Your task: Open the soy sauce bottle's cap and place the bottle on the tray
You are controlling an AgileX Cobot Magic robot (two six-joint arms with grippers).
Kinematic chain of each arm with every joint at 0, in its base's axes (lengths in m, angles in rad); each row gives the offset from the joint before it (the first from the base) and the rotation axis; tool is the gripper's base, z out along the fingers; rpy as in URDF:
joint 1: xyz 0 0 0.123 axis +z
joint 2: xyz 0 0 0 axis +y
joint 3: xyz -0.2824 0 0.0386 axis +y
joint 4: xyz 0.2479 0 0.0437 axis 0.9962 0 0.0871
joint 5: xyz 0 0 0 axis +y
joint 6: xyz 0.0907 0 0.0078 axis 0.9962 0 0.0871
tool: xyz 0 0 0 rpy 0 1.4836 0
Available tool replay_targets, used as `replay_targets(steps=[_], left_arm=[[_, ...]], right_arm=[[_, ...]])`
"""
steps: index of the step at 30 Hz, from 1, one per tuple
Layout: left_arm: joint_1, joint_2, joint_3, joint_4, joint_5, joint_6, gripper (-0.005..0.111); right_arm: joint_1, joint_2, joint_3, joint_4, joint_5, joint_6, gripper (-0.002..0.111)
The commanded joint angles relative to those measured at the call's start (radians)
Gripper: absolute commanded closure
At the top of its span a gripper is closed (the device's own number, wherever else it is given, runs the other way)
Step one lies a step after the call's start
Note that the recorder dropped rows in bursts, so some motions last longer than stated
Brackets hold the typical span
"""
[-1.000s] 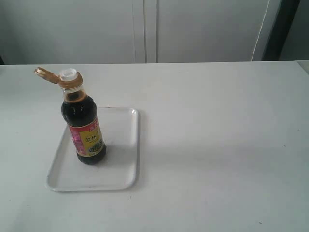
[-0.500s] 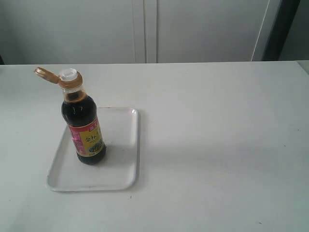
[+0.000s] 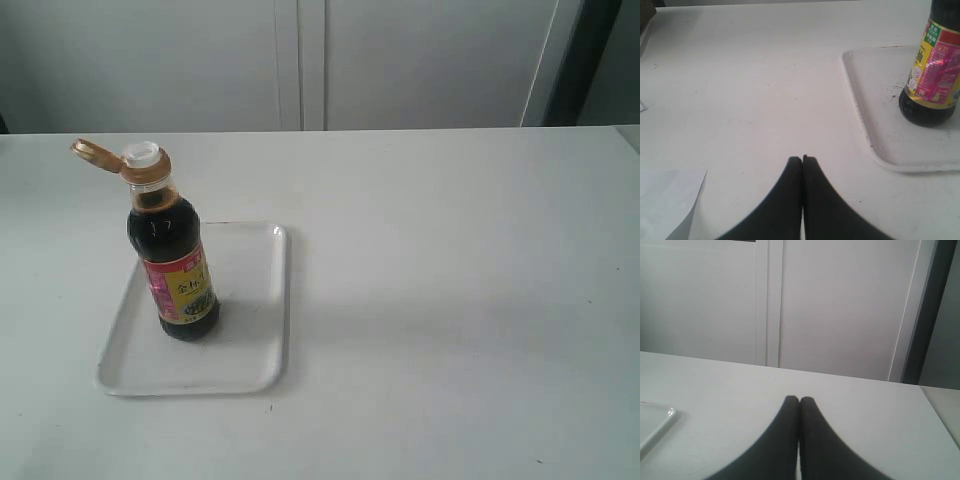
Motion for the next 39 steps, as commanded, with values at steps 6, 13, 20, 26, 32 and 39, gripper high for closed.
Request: replay_targets(steps=[6, 13, 20, 26, 32, 39], left_arm=[[0.003, -0.005, 0.004, -0.017, -0.002, -0.006, 0.107], [0.003, -0.005, 0.004, -0.017, -0.002, -0.006, 0.107], [0.003, -0.005, 0.004, -0.017, -0.002, -0.006, 0.107], [0.003, -0.005, 0.004, -0.017, -0.002, -0.006, 0.107], [0.003, -0.005, 0.004, -0.017, -0.002, -0.006, 0.107], [0.003, -0.005, 0.004, -0.017, -0.003, -0.003, 0.107]], right_arm=[[0.000, -0.006, 0.005, 0.001, -0.001, 0.001, 0.108], [0.000, -0.008, 0.005, -0.012, 0.018, 0.020, 0.108], [0.000, -0.106, 0.021, -0.121, 0.158, 0.159, 0.108], [0.000, -0.210, 0.170, -0.114, 0.151, 0.140, 0.108], [0.000, -0.210, 0.226, -0.114, 0.150, 0.132, 0.108], [0.000, -0.210, 0.226, -0.114, 0.196, 0.076, 0.108]])
